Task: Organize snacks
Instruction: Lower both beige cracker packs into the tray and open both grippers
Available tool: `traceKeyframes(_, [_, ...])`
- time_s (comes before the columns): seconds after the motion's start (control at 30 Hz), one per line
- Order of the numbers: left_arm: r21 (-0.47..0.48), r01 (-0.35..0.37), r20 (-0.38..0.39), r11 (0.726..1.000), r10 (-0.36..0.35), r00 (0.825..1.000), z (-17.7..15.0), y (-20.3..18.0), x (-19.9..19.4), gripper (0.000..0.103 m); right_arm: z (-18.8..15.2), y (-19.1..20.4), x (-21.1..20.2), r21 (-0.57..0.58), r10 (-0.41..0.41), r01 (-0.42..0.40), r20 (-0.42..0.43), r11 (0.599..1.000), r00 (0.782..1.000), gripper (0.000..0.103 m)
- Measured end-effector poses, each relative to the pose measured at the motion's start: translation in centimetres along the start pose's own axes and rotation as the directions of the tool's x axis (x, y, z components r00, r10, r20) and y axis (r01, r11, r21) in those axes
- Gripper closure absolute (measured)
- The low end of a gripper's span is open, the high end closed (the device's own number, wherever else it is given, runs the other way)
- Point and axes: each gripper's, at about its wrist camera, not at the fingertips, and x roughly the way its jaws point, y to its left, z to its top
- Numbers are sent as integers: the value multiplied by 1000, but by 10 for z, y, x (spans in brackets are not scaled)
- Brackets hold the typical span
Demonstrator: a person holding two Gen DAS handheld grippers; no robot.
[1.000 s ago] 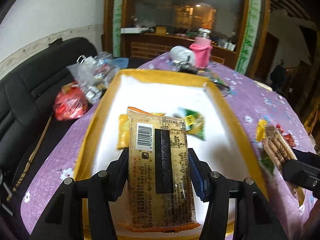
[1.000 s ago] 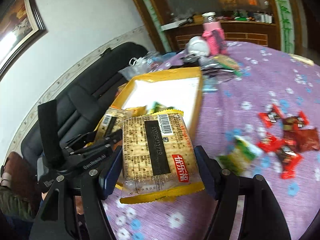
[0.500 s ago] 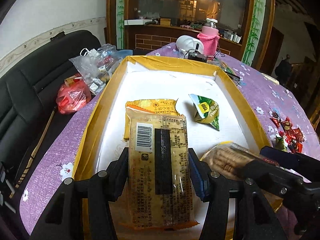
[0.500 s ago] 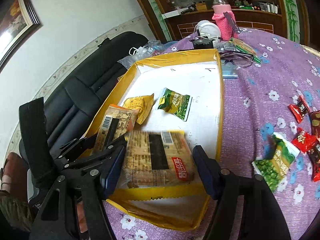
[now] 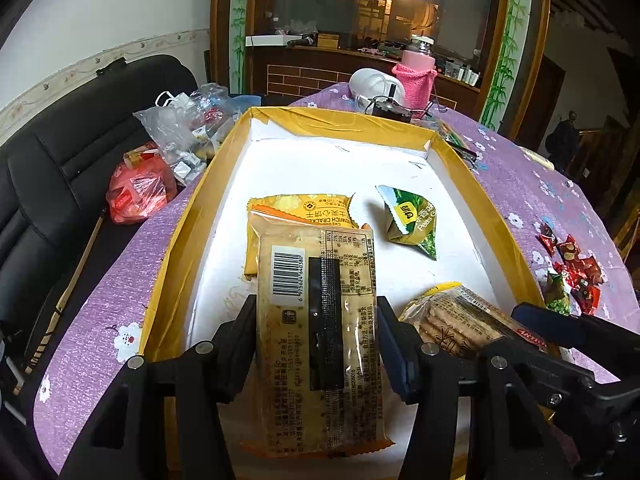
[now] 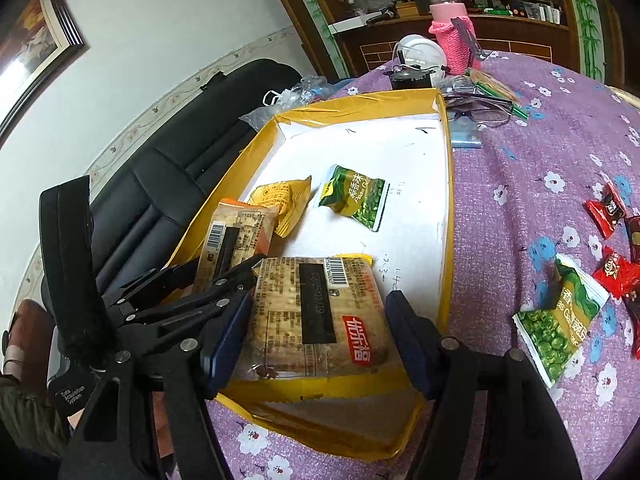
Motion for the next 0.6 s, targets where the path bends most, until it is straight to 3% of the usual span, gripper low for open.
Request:
traceKeyframes(0.4, [-26,12,35,1000,-11,999,0,7,-7,38,-2,-2,-16,22,56,-56,13,998,998,34])
traceKeyframes(0.6, [-31,18,43,999,-17,999,1,9,-8,38,2,-15,-46,42,64,-67,78,997,995,34])
